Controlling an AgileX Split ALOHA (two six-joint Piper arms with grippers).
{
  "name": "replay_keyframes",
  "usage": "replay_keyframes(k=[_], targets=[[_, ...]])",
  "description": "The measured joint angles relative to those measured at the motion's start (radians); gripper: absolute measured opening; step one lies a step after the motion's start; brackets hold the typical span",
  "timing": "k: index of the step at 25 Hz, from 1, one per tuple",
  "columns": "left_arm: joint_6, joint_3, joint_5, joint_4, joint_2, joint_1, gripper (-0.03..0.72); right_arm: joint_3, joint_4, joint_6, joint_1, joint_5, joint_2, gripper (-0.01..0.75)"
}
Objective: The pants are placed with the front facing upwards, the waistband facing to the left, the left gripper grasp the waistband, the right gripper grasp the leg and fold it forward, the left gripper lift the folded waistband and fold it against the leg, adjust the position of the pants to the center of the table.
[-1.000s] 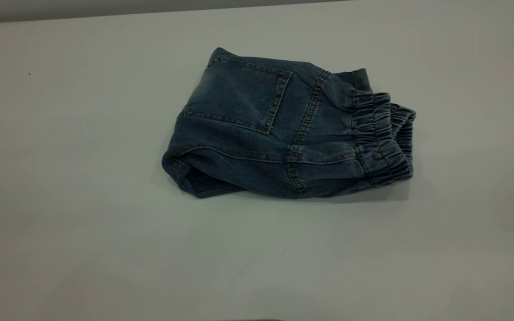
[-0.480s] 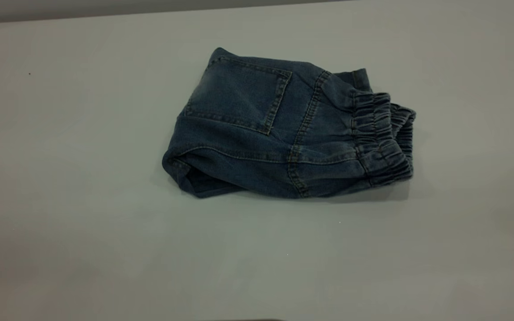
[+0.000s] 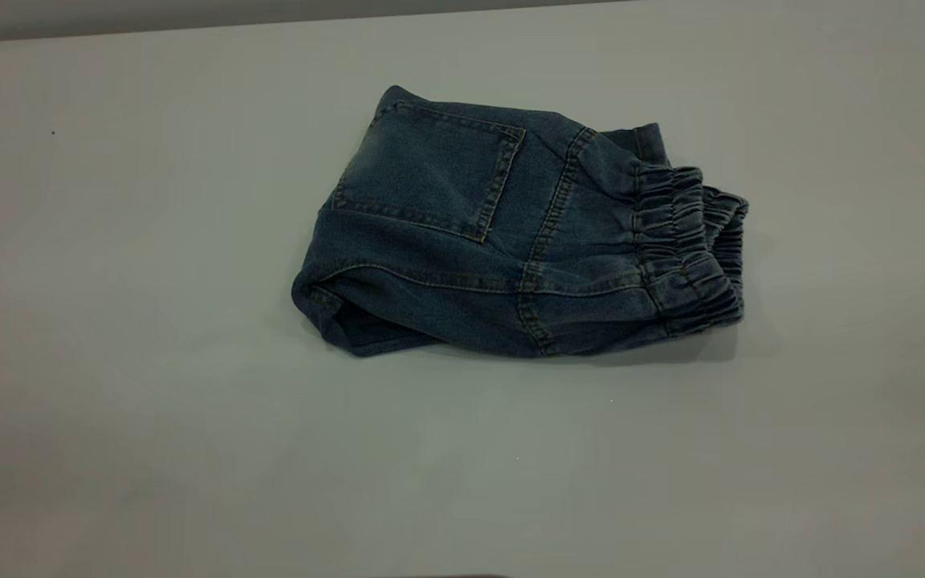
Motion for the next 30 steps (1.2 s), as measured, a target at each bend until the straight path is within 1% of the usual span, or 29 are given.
replay_keyframes(k=[2, 3, 4, 7, 9, 11, 13, 18, 30], targets=[[0.000, 0.000, 0.000, 0.001, -0.006, 0.005, 0.549, 0.000, 0.000, 0.000, -0.001, 0.000, 0.000, 0.412], [0.000, 0.000, 0.000, 0.001, -0.008, 0.029, 0.549, 0.000, 0.005, 0.000, -0.014, 0.000, 0.000, 0.412], [0.000, 0.000, 0.000, 0.000, -0.010, 0.070, 0.549, 0.000, 0.008, 0.000, -0.041, 0.000, 0.000, 0.412], [-0.001, 0.000, 0.000, 0.000, -0.013, 0.216, 0.549, 0.000, 0.009, 0.000, -0.195, 0.000, 0.000, 0.412], [-0.002, 0.000, 0.000, 0.001, -0.032, 0.296, 0.549, 0.000, 0.009, 0.000, -0.296, 0.000, -0.003, 0.412], [-0.002, 0.000, 0.000, 0.001, -0.069, 0.351, 0.549, 0.000, 0.009, 0.000, -0.380, 0.000, -0.007, 0.412], [-0.002, 0.000, 0.000, 0.001, -0.110, 0.372, 0.549, 0.000, 0.009, 0.000, -0.421, 0.000, -0.007, 0.412], [-0.002, 0.000, 0.004, 0.001, -0.206, 0.378, 0.549, 0.000, 0.009, 0.000, -0.431, 0.000, -0.007, 0.412], [-0.002, 0.000, 0.007, 0.001, -0.209, 0.378, 0.549, 0.000, 0.009, 0.000, -0.431, 0.000, -0.007, 0.412]])
